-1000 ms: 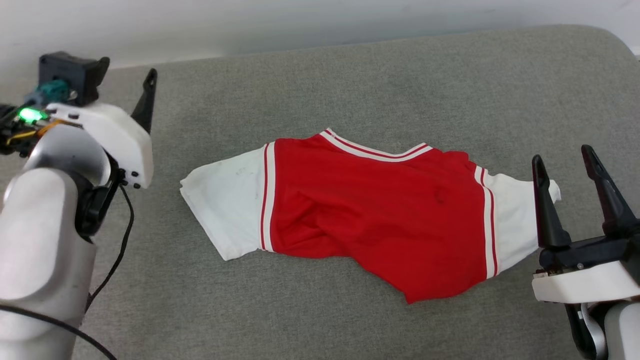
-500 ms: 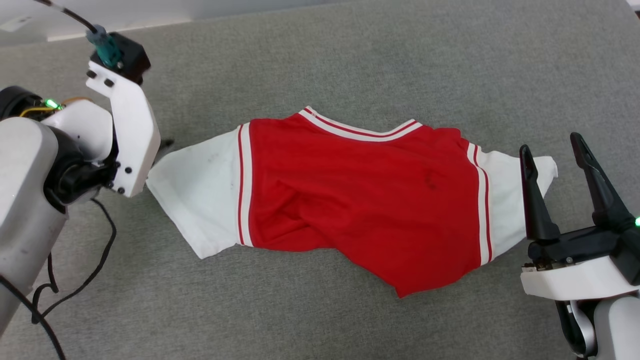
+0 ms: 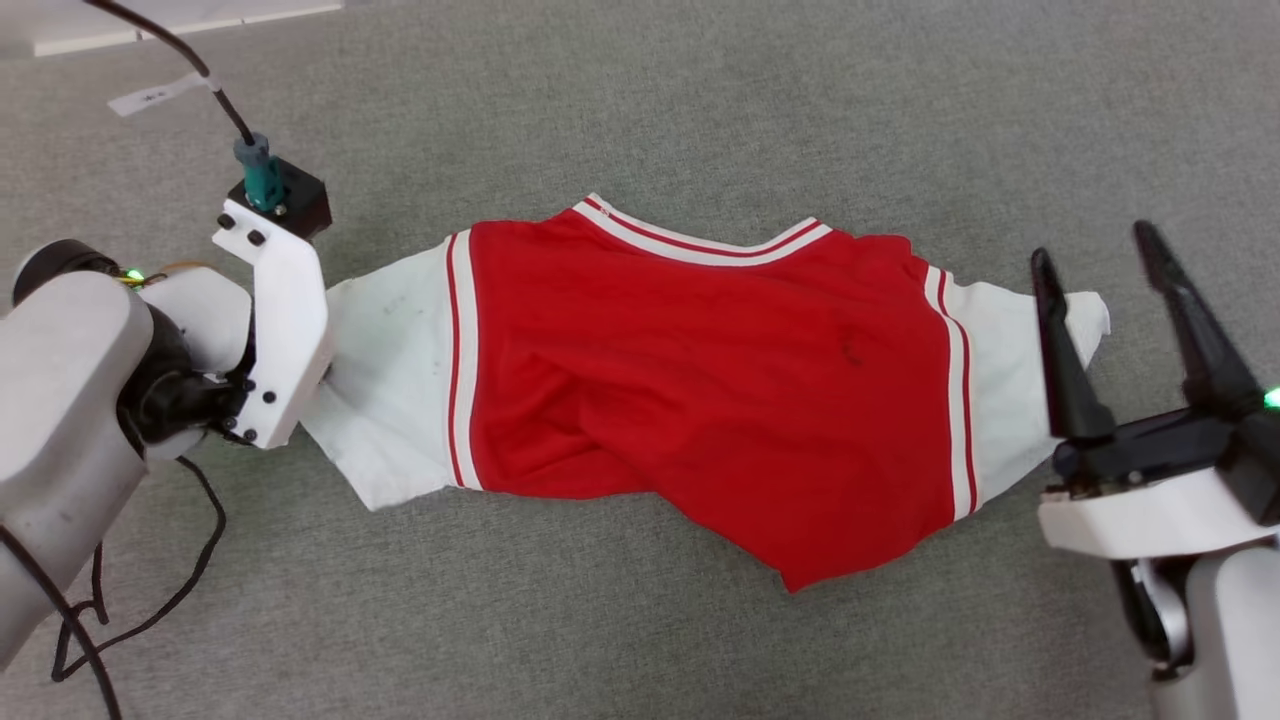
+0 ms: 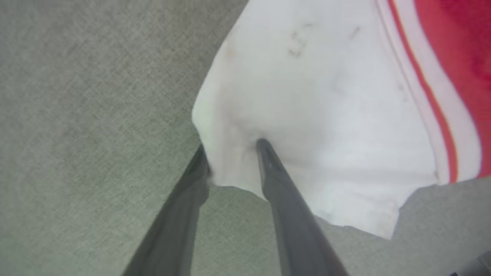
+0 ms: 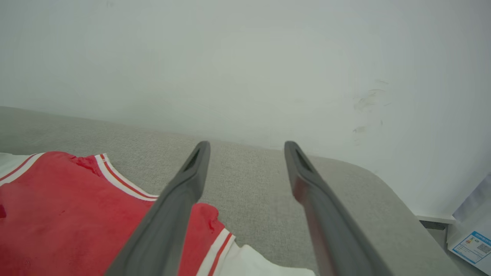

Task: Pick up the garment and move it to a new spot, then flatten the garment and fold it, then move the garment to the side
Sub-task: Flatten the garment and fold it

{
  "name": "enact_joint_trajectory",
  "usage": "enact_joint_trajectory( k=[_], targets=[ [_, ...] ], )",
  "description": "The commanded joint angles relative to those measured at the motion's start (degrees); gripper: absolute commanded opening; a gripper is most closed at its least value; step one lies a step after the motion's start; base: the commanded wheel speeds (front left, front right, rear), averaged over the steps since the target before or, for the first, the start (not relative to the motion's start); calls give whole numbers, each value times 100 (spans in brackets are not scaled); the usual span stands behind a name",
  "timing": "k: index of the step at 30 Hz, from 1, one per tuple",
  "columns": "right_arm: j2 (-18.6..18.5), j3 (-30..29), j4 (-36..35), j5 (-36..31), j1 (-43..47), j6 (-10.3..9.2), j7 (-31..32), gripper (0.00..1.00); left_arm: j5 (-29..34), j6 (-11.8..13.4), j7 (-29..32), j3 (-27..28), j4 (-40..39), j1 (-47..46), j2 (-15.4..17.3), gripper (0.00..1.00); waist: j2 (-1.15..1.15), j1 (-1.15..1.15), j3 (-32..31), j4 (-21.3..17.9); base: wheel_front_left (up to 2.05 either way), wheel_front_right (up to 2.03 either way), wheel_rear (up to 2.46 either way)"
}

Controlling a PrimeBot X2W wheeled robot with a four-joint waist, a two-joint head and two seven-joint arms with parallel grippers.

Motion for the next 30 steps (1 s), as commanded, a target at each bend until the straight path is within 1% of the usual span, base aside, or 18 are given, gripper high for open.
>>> enact_joint_trajectory(
  k=[1, 4, 8, 9, 11, 13, 15, 18, 20, 23, 26, 28, 30],
  targets=[
    [-68, -58, -4, -15, -88, -6, -10, 100, -31, 0, -54, -79, 51, 29, -11, 0, 0, 0, -58, 32, 0, 0, 0],
    [-302, -99, 12, -56, -301, -6, -10, 100, -126, 1, -306, -118, 21, -100, 87, 0, 0, 0, -209, 64, 0, 0, 0],
    [-906, 62, 289, -84, -688, -6, 26, 100, -235, 1, -608, -229, -154, -117, 233, 0, 0, 0, -450, 114, 0, 0, 0],
    [-1100, 151, 387, -40, -810, -6, 142, 100, -281, 1, -662, -264, -219, -96, 278, 0, 0, 0, -506, 135, 0, 0, 0],
    [-1493, 419, 549, 137, -1049, -6, 569, 100, -343, 1, -777, -330, -379, -54, 366, 0, 0, 0, -601, 189, 0, 0, 0],
    [-1883, 735, 626, 439, -1285, -5, 1185, 100, -386, 1, -881, -386, -526, -11, 452, 0, 0, 0, -661, 246, 0, 0, 0],
    [-2327, 1135, 692, 855, -1473, -6, 2003, 100, -415, 1, -976, -421, -650, 20, 481, 0, 0, 0, -700, 313, 0, 0, 0],
    [-2984, 1813, 659, 1800, -1779, -6, 3384, 100, -419, 0, -1078, -475, -786, 29, 476, 0, 0, 0, -704, 413, 0, 0, 0],
    [-3402, 2199, 592, 2385, -2007, -6, 4157, 100, -400, 0, -1130, -507, -858, 16, 455, 0, 0, 0, -673, 465, 0, 0, 0],
    [-3873, 2763, 622, 3193, -2284, -6, 5214, 100, -347, 0, -1168, -545, -957, -79, 416, 0, 0, 0, -591, 542, 0, 0, 0],
    [-4127, 3063, 857, 3781, -2622, -6, 5977, 100, -302, 0, -1196, -574, -1034, -176, 375, 0, 0, 0, -485, 613, 0, 0, 0],
    [-4101, 3172, 1111, 4086, -2761, -6, 6330, 100, -274, 0, -1211, -590, -1071, -246, 355, 0, 0, 0, -404, 664, 0, 0, 0],
    [-3989, 3207, 1397, 4295, -2902, -5, 6566, 100, -261, 0, -1230, -606, -1101, -317, 342, 0, 0, 0, -323, 709, 0, 0, 0]
  ],
)
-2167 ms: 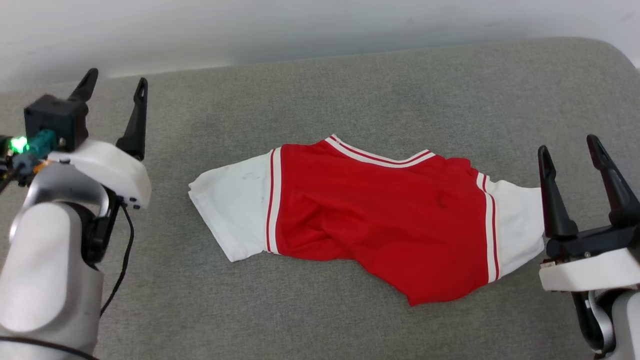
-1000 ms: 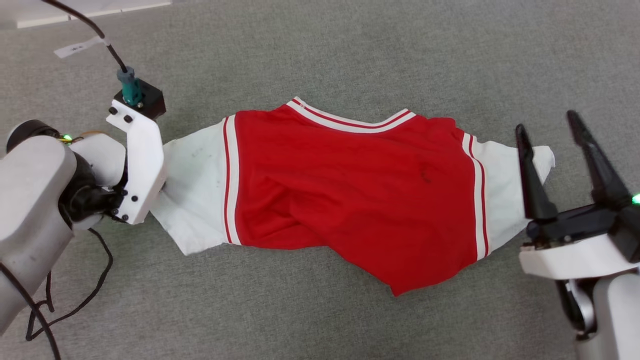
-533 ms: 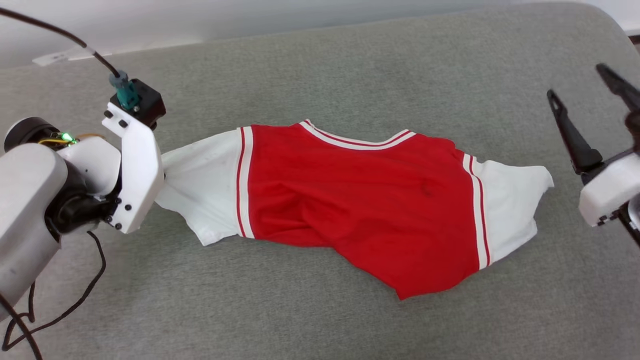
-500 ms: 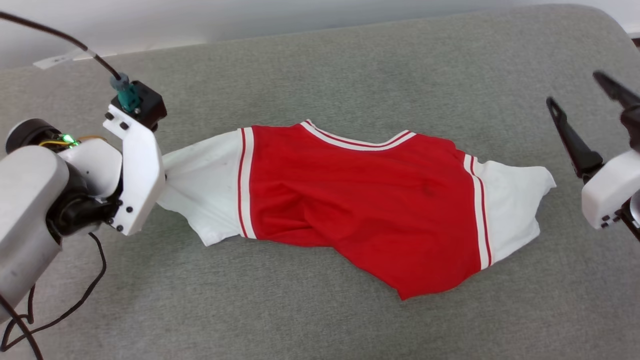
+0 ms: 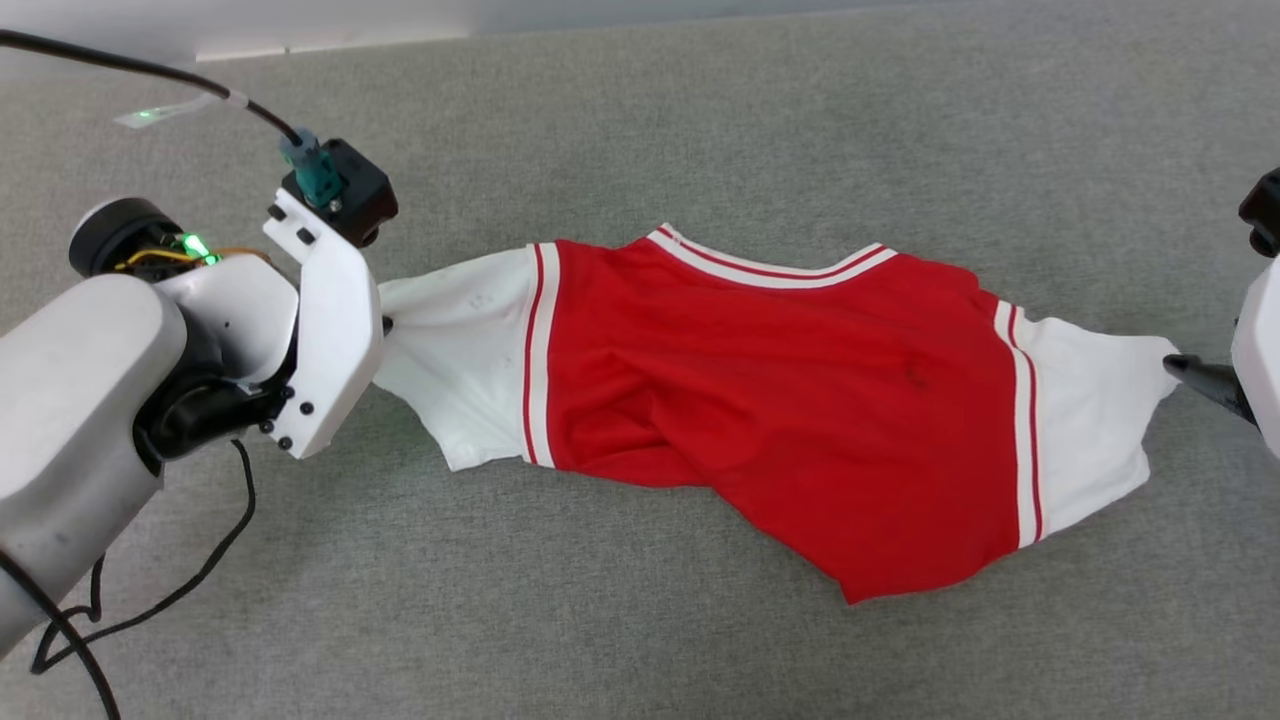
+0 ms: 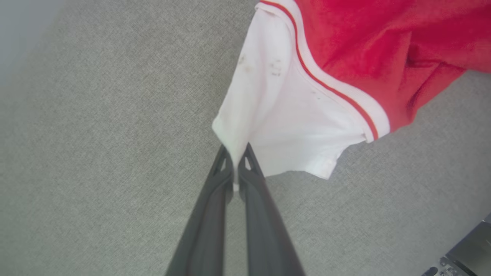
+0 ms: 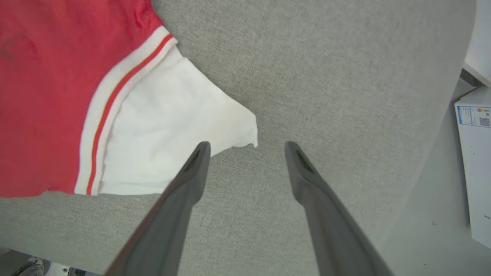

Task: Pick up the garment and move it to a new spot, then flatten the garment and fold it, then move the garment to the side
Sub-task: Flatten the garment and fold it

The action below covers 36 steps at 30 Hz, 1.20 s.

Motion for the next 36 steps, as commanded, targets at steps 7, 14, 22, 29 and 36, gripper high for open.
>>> enact_joint_trajectory(
  k=[7, 14, 22, 29, 36],
  targets=[
    [650, 77, 1033, 350, -207, -5, 142, 100, 50, 1, -94, -24, -34, -270, -46, 0, 0, 0, 366, 154, 0, 0, 0],
    [1128, 358, 1634, 513, -29, -5, -227, 96, 19, 1, -182, -107, 67, -332, -50, 0, 0, 0, 474, 176, 0, 0, 0],
    [732, 516, 1415, 491, -487, -5, -1115, 0, -58, 1, -544, -152, 168, -227, -63, 0, 0, 0, 49, 106, 0, 0, 0],
    [358, 336, 1014, 587, -760, -5, -2072, 0, -81, 1, -1028, -19, -134, -394, 62, 0, 0, 0, -452, 115, 0, 0, 0],
    [171, 289, 513, 309, -1107, -5, -2719, 0, 172, 93, -1622, 309, -403, -715, 128, 0, 0, 0, -809, 141, 0, 0, 0]
  ],
)
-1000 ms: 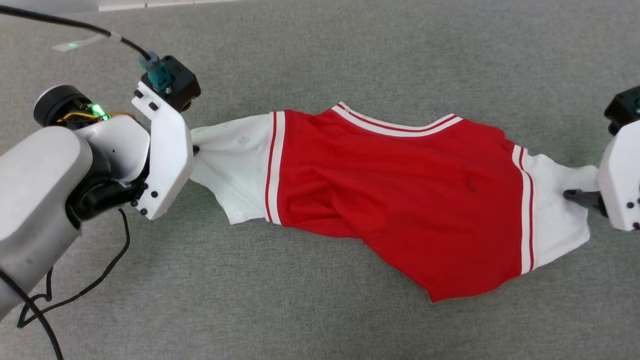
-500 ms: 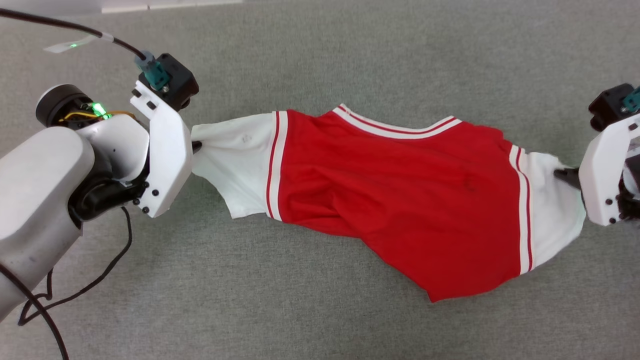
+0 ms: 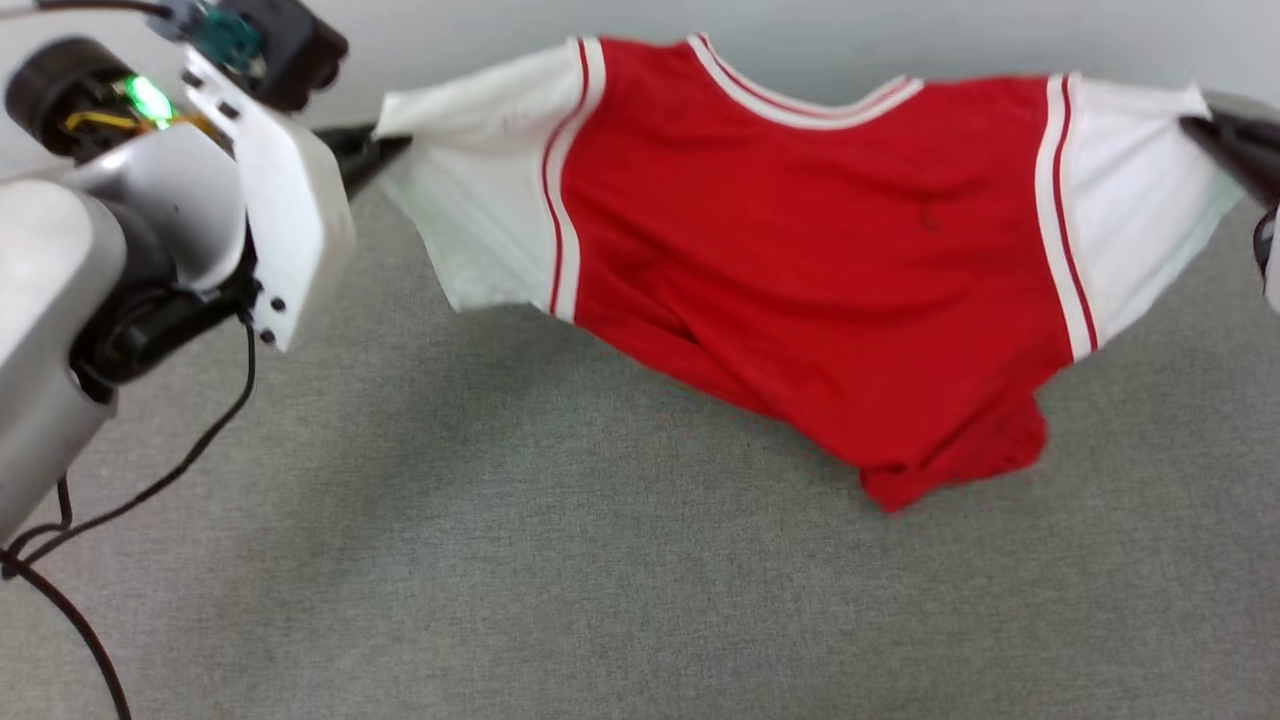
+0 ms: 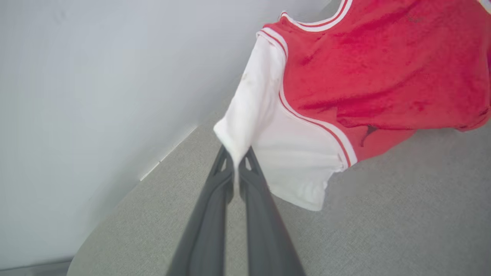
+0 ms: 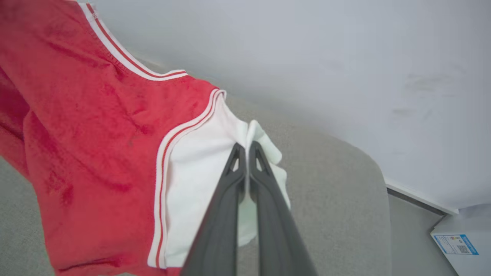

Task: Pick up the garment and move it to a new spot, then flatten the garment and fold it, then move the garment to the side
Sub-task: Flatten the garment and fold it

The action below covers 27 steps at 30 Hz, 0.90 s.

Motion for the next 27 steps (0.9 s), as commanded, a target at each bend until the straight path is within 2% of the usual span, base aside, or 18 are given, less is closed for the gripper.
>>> enact_joint_trajectory(
  k=[1, 10, 16, 27],
  targets=[
    [-52, -11, -98, -130, -173, -4, -121, 0, 64, 36, -95, 68, -53, -139, 2, 0, 0, 0, -113, 13, 0, 0, 0],
    [223, -283, -213, -783, -913, -4, -482, 0, 326, 171, -463, 375, -3, -700, -151, 0, 0, 0, -140, 73, 0, 0, 0],
    [671, -337, 173, -1460, -1976, -4, -492, 0, 464, 186, -653, 635, 533, -1487, -531, 0, 0, 0, 242, 152, 0, 0, 0],
    [1256, -133, 1333, -2139, -4271, -5, -634, 0, 799, 127, -1312, 1056, 1708, -3152, -1235, 0, 0, 0, 1155, 330, 0, 0, 0]
  ],
)
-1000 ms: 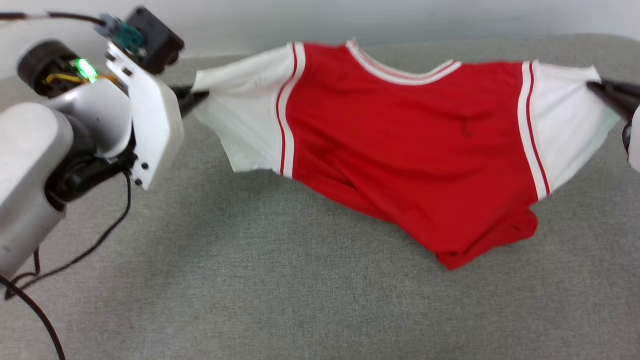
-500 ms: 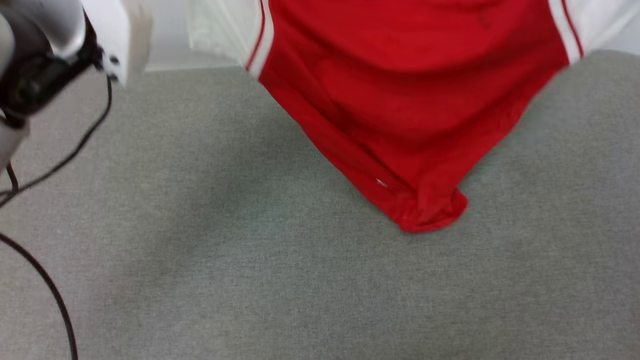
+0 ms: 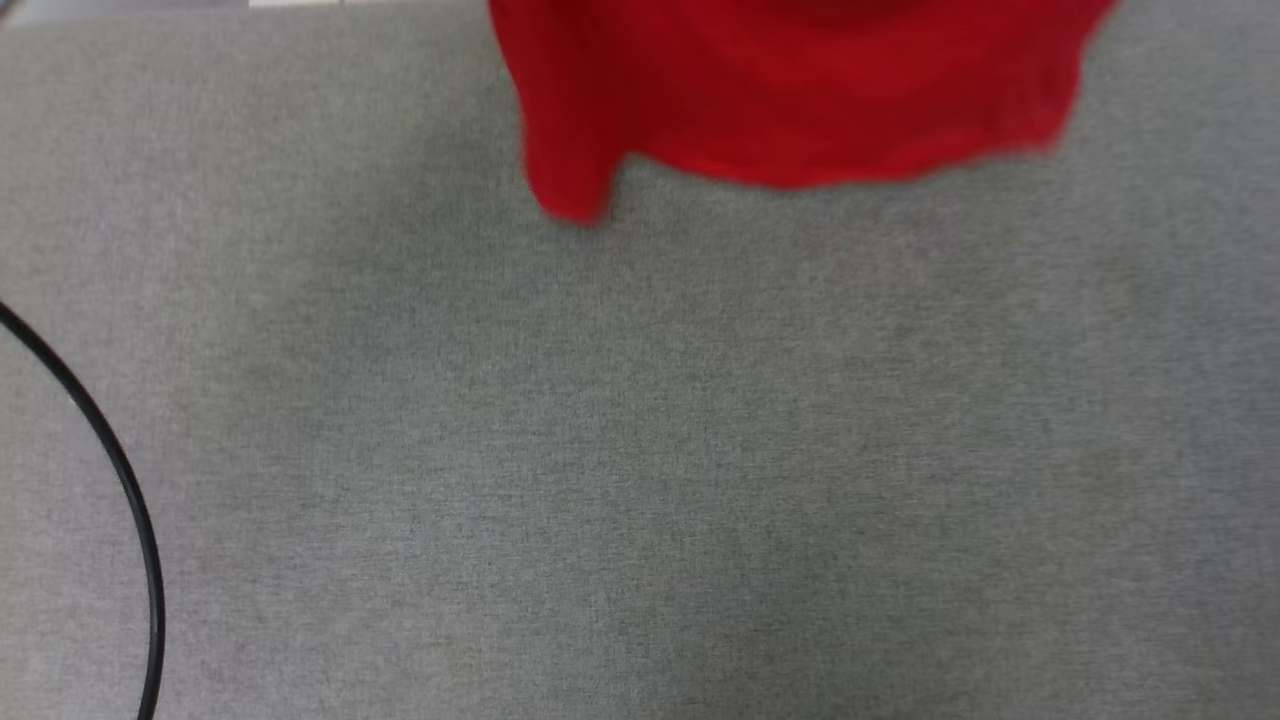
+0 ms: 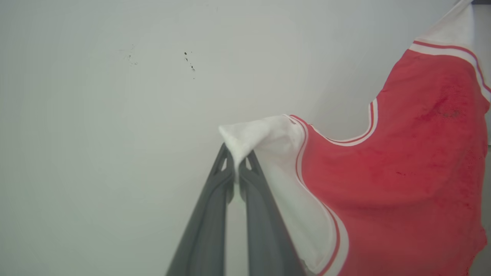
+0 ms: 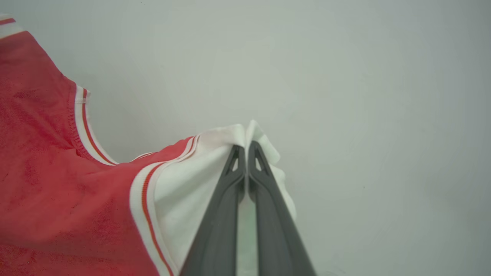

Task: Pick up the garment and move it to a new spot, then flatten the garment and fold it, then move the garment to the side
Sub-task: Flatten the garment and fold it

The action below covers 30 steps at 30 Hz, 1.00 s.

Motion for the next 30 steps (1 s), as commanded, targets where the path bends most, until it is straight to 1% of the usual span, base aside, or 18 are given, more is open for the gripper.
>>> enact_joint_trajectory(
  k=[1, 4, 8, 11, 14, 19, 22, 28, 30],
  targets=[
    [74, 18, 100, -59, -184, -6, -59, 0, 42, -3, -67, 34, 99, -156, -56, 0, 0, 0, 225, 88, 0, 0, 0],
    [172, 117, 392, -214, -696, -6, -194, 0, 87, -36, -261, 119, 382, -610, -255, 0, 0, 0, 418, 142, 0, 0, 0],
    [339, 278, 798, -363, -1267, -6, -409, 0, 168, -92, -491, 130, 781, -1067, -396, 0, 0, 0, 632, 184, 0, 0, 0],
    [459, 373, 1129, -410, -1563, -6, -598, 0, 129, -130, -712, 119, 1015, -1198, -537, 0, 0, 0, 714, 236, 0, 0, 0],
    [601, 514, 1445, -361, -1624, -6, -772, 0, 147, -143, -890, 52, 1232, -1183, -563, 0, 0, 0, 778, 266, 0, 0, 0],
    [743, 857, 1812, -264, -1326, -6, -1054, 0, 64, -179, -1129, -137, 1552, -840, -603, 0, 0, 0, 824, 255, 0, 0, 0],
    [836, 1065, 1939, -156, -1027, -6, -1271, 0, -38, -186, -1327, -239, 1652, -460, -635, 0, 0, 0, 765, 238, 0, 0, 0],
    [1040, 1447, 2152, 247, -47, -6, -1700, 0, -282, -189, -1693, -513, 1710, 553, -557, 0, 0, 0, 496, 140, 0, 0, 0],
    [1113, 1540, 2178, 410, 312, -6, -1887, 0, -378, -188, -1836, -584, 1700, 959, -476, 0, 0, 0, 375, 90, 0, 0, 0]
  ],
)
